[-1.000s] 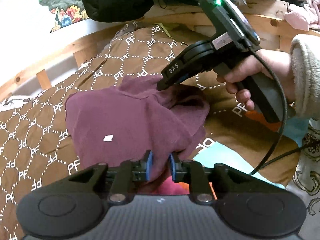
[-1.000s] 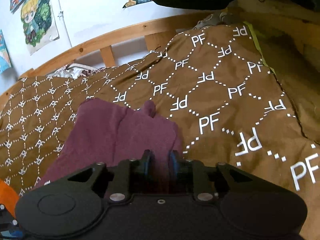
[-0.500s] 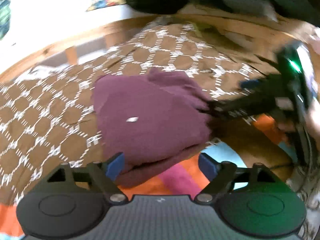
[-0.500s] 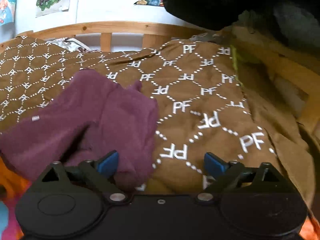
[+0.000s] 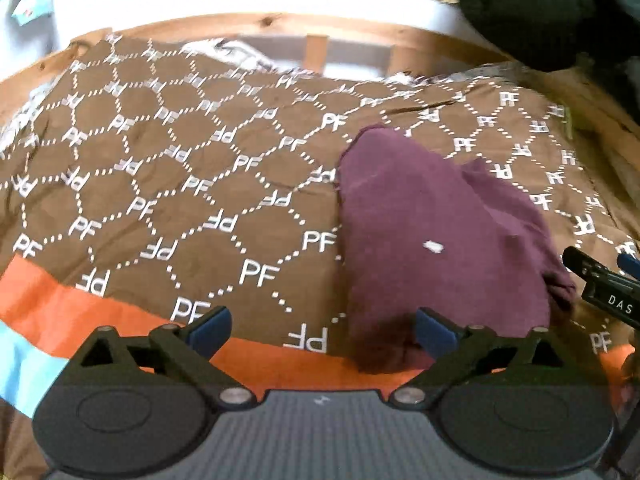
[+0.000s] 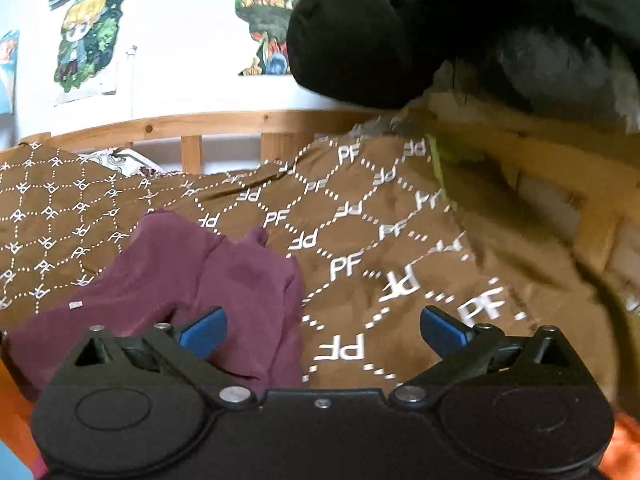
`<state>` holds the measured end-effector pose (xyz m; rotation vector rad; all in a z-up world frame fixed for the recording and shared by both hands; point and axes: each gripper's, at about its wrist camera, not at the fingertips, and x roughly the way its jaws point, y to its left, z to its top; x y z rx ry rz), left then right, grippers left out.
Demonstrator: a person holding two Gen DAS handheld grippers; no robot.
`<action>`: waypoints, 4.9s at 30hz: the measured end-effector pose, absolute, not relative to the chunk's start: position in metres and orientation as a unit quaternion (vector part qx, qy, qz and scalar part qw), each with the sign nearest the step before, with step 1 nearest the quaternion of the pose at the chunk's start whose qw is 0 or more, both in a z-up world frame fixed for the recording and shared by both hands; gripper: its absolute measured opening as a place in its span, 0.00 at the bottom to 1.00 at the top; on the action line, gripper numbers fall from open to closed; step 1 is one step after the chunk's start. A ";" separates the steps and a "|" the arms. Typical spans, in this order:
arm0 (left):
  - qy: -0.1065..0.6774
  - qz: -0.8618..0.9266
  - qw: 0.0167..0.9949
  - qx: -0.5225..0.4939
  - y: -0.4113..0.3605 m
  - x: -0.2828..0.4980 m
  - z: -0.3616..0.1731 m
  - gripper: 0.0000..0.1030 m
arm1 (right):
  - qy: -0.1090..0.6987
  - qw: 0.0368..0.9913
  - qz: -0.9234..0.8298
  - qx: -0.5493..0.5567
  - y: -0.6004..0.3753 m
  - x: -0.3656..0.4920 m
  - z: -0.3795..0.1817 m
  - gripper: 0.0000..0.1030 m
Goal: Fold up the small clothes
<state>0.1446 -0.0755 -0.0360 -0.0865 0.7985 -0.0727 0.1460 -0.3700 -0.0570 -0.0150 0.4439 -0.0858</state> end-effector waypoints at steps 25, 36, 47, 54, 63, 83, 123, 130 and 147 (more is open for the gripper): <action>0.449 -0.029 0.890 -0.069 -0.044 0.144 -0.051 0.99 | 0.282 0.928 0.213 -0.121 -0.263 0.208 -0.045 0.99; 0.445 -0.029 0.891 -0.092 -0.037 0.143 -0.048 0.99 | 0.276 0.956 -0.006 -0.103 -0.310 0.215 -0.043 0.99; 0.414 -0.032 0.903 -0.107 -0.050 0.153 -0.033 0.99 | 0.284 0.957 -0.002 -0.052 -0.334 0.166 -0.069 0.99; 0.419 -0.042 0.901 -0.105 -0.064 0.161 -0.038 1.00 | 0.314 0.949 0.005 -0.032 -0.341 0.168 -0.081 0.99; 0.448 -0.044 0.888 -0.098 -0.071 0.172 -0.062 1.00 | 0.311 0.950 0.019 -0.023 -0.345 0.167 -0.081 0.99; 0.465 -0.062 0.880 -0.077 -0.072 0.176 -0.066 0.99 | 0.275 0.946 0.165 -0.052 -0.313 0.286 -0.013 0.99; 0.461 -0.086 0.878 -0.091 -0.068 0.175 -0.063 1.00 | 0.276 0.958 0.069 -0.038 -0.338 0.287 -0.033 0.98; 0.462 -0.083 0.878 -0.091 -0.069 0.173 -0.064 0.99 | 0.305 0.949 0.065 -0.032 -0.348 0.271 -0.050 0.47; 0.453 -0.092 0.882 -0.097 -0.066 0.176 -0.061 1.00 | 0.308 0.950 0.039 0.035 -0.377 0.243 -0.062 0.26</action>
